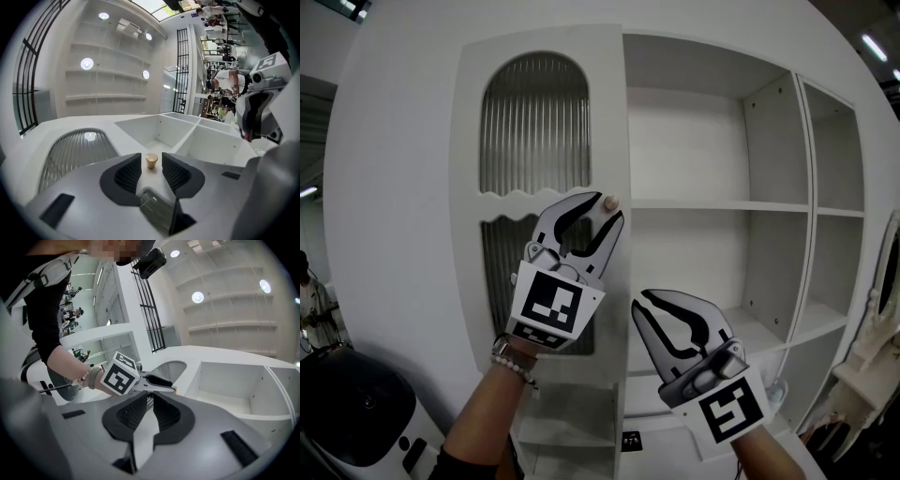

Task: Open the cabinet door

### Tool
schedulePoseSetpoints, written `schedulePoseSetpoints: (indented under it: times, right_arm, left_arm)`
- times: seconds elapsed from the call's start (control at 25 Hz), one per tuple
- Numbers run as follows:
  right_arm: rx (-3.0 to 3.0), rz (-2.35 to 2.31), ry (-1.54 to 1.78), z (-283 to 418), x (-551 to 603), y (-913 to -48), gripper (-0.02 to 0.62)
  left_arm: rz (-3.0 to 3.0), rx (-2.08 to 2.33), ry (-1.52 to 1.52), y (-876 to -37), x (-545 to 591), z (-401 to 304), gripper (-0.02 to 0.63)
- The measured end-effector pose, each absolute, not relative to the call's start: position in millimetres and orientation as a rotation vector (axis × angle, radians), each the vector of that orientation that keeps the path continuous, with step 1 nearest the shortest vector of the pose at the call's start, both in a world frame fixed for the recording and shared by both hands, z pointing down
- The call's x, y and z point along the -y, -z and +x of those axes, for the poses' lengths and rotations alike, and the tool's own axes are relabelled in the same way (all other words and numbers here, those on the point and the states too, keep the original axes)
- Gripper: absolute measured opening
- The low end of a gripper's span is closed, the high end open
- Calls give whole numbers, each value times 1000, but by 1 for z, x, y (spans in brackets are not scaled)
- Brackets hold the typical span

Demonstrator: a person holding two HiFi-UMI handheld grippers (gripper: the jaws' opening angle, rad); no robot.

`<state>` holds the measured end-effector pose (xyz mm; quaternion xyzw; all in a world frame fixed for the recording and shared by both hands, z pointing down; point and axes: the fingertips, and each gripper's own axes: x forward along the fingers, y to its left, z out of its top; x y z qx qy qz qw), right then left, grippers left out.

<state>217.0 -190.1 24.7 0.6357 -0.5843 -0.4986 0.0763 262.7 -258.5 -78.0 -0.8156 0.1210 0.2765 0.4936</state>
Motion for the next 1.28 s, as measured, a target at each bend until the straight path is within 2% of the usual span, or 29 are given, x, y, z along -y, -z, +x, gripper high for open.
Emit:
schedulePoseSetpoints:
  times: [0.56, 0.72, 1.28]
  right_arm:
    - [1747, 1918, 1462, 221, 190, -30, 26]
    - [1747, 1913, 1472, 221, 190, -29, 26]
    - [1773, 1890, 1455, 210, 185, -33, 26]
  left_arm:
    - [-2017, -361, -596, 78, 269, 272, 119]
    - [-2007, -343, -565, 77, 268, 274, 84]
    - [-2038, -316, -555, 77, 261, 267, 79]
